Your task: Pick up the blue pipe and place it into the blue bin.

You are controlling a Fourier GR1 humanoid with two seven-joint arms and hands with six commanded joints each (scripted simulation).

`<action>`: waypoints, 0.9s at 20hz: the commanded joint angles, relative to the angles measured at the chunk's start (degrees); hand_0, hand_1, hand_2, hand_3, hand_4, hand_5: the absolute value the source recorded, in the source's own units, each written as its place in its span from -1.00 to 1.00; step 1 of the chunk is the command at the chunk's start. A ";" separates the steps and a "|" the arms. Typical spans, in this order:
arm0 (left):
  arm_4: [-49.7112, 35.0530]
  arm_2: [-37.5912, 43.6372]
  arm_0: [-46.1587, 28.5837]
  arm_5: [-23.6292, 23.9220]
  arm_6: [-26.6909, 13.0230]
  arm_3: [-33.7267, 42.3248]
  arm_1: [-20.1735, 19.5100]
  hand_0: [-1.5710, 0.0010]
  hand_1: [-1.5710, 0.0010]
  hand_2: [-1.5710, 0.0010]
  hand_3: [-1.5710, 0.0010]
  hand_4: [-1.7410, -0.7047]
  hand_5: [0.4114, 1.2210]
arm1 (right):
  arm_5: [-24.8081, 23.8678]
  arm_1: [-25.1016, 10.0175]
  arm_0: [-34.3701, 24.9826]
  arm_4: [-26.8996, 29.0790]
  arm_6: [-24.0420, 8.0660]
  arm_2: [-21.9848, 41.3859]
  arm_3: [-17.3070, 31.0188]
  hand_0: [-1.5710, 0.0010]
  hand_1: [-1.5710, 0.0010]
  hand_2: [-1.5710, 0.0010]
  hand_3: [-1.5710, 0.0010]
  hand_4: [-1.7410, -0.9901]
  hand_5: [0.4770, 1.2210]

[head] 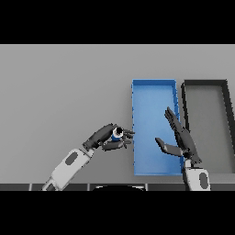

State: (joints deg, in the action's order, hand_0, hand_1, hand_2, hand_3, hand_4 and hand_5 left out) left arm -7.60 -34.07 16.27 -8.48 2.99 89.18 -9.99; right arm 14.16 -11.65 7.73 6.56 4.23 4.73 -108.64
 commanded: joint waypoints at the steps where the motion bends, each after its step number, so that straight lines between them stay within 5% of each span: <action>1: 0.33 -0.53 -0.10 0.31 -0.36 0.12 0.49 -1.00 -1.00 -1.00 -0.90 -1.00 1.00 | 2.30 -1.42 -0.37 2.62 -2.58 0.99 -2.71 1.00 1.00 1.00 1.00 0.29 -0.78; 7: 0.43 0.11 1.05 0.34 -0.40 -0.09 -0.22 -1.00 -1.00 -1.00 -0.89 -1.00 1.00 | 8.67 -8.49 -11.56 12.23 -17.87 5.46 -8.55 1.00 1.00 1.00 1.00 0.16 -0.93; 18: -0.90 -0.36 1.03 -2.02 0.94 -0.76 0.19 -1.00 -1.00 -1.00 -0.95 -1.00 1.00 | 13.77 -3.36 -28.60 10.63 -25.91 15.55 -2.72 1.00 1.00 1.00 1.00 0.37 -0.85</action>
State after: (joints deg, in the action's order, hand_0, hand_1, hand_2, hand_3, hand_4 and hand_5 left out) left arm -8.60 -34.44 17.33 -10.59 3.82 88.41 -9.78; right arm 27.90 -14.97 -20.94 17.18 -21.68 20.29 -111.37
